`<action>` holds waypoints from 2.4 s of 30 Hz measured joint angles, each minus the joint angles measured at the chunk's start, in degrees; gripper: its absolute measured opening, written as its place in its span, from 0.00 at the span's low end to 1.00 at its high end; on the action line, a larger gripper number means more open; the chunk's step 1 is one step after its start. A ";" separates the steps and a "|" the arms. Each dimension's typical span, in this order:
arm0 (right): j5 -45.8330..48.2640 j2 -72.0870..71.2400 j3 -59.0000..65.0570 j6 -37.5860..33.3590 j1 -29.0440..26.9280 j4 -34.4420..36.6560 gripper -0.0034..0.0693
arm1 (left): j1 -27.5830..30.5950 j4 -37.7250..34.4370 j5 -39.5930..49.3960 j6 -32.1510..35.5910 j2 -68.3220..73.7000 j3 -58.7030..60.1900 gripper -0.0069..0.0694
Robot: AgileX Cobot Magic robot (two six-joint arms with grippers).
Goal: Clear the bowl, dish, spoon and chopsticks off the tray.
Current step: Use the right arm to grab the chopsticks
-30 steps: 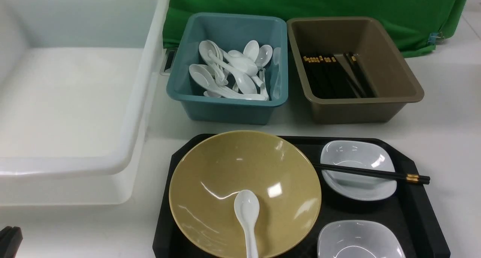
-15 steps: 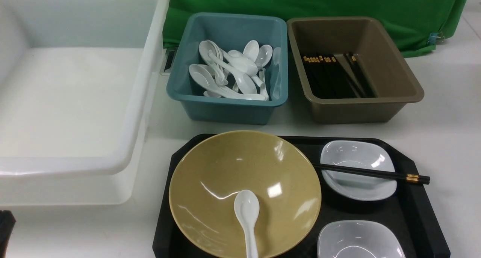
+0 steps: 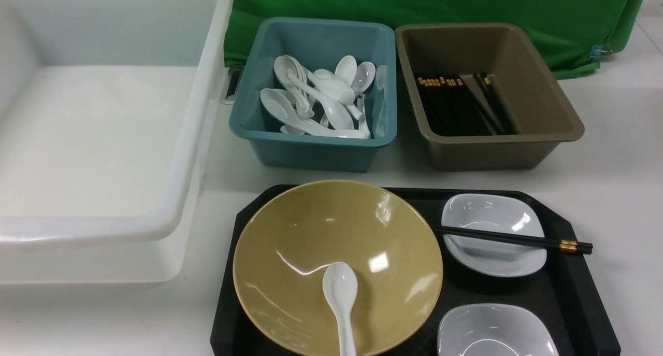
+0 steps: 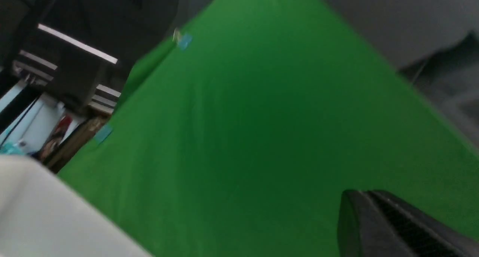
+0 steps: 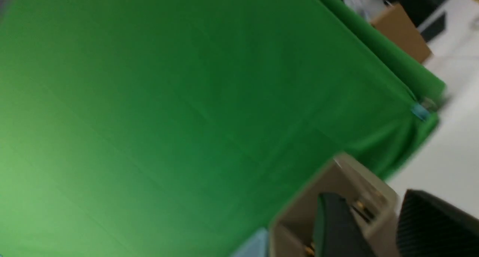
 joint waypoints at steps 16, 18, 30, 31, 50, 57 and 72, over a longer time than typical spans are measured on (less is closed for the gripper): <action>-11.30 -0.07 -5.46 -1.29 0.00 -6.07 0.37 | 0.00 -0.47 76.19 21.86 40.76 -46.93 0.09; 2.54 2.45 -12.30 -2.83 0.50 -16.00 0.26 | 0.00 -5.20 82.76 28.88 47.45 -47.32 0.09; 67.84 46.02 -53.10 -33.22 18.06 -26.52 0.04 | 0.00 -8.90 83.52 39.08 55.93 -47.51 0.09; 70.90 52.34 -54.79 -35.75 18.69 -26.36 0.04 | 0.00 -8.90 82.97 39.64 56.54 -47.62 0.09; 75.10 100.04 -77.85 -74.42 15.46 -6.89 0.63 | -22.21 -2.75 79.40 28.27 71.14 -53.75 0.08; 72.08 106.28 -78.36 -75.63 19.73 -12.50 0.78 | -22.87 -0.14 79.00 28.08 71.67 -53.94 0.08; 71.14 111.49 -78.36 -75.83 21.18 -14.41 0.17 | -22.87 1.73 78.32 28.08 71.67 -54.01 0.08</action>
